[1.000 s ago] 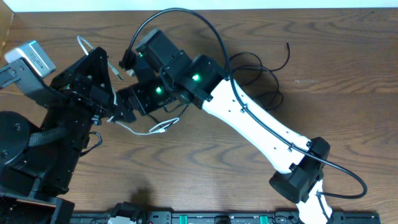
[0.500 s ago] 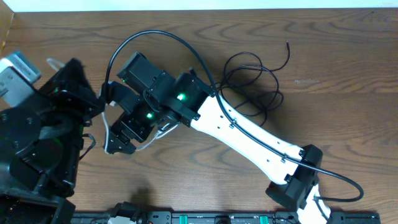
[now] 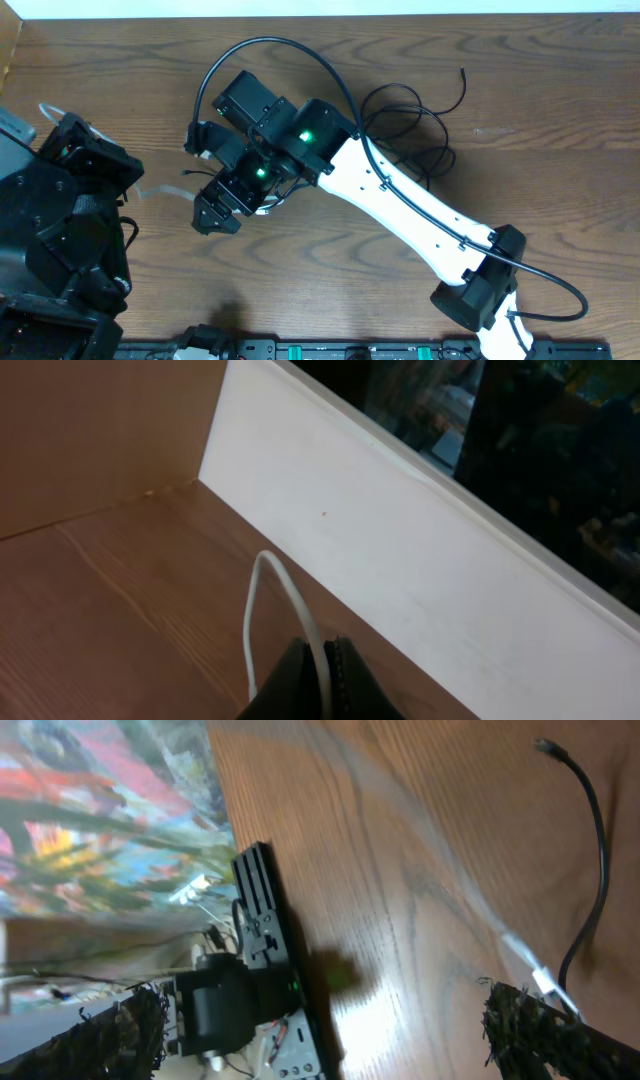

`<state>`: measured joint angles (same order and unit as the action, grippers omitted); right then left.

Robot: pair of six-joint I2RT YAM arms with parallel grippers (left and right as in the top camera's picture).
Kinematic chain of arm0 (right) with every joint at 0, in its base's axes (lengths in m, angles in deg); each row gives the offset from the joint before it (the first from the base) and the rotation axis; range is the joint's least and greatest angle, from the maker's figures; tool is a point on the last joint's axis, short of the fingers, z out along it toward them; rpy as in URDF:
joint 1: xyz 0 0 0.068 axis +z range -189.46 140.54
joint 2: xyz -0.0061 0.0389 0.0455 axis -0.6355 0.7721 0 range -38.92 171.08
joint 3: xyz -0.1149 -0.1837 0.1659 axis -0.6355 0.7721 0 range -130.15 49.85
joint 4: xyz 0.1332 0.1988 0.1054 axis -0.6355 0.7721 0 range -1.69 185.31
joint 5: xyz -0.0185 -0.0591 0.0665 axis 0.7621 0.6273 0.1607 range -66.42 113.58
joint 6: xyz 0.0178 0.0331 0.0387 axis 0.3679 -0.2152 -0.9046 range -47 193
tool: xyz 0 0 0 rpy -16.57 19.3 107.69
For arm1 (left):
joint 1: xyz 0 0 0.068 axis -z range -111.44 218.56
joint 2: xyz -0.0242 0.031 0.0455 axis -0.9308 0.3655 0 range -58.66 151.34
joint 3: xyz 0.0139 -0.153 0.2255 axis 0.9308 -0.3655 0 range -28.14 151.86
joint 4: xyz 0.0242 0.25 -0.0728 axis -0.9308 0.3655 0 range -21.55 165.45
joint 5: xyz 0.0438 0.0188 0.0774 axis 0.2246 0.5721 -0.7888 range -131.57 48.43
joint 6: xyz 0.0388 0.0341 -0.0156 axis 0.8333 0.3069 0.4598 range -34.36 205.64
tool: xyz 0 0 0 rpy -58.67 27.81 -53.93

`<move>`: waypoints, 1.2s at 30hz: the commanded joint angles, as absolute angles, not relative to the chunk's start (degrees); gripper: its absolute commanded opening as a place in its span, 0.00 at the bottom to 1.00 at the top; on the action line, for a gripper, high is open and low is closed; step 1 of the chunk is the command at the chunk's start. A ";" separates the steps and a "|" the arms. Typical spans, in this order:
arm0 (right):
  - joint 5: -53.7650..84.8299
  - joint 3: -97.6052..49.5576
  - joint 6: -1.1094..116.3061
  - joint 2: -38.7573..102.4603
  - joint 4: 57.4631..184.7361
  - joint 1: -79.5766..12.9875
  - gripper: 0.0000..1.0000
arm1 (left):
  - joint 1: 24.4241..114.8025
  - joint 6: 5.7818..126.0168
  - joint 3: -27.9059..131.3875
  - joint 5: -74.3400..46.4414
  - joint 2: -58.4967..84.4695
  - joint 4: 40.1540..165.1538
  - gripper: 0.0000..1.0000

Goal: Untangle cables

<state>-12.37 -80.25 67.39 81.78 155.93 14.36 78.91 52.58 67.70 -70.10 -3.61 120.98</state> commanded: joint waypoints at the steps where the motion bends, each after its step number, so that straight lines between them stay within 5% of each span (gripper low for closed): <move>1: -8.02 -80.51 73.95 82.20 155.29 16.18 0.99 | 78.89 52.49 68.53 -71.87 -3.24 121.09 0.07; 17: -2.49 -80.47 73.90 83.16 140.24 18.41 0.99 | 78.89 49.71 72.00 -63.61 -3.37 120.72 0.07; 25: -5.66 -80.47 73.88 85.52 133.07 18.39 0.85 | 78.89 48.29 72.16 -62.97 -3.40 121.33 0.07; 27: -7.10 -80.47 73.84 85.72 131.51 18.41 0.74 | 78.89 47.31 72.16 -62.97 -3.40 121.31 0.07; 30: -6.95 -80.47 72.81 85.72 130.75 18.52 0.46 | 78.89 47.18 72.16 -63.00 -3.40 121.20 0.08; 33: -6.58 -80.47 72.81 85.72 130.97 18.50 0.04 | 78.89 47.22 72.16 -63.02 -3.40 121.13 0.08; 36: -6.55 -80.51 71.70 85.35 130.66 18.23 0.01 | 78.87 49.01 72.13 -63.28 -3.40 121.64 0.08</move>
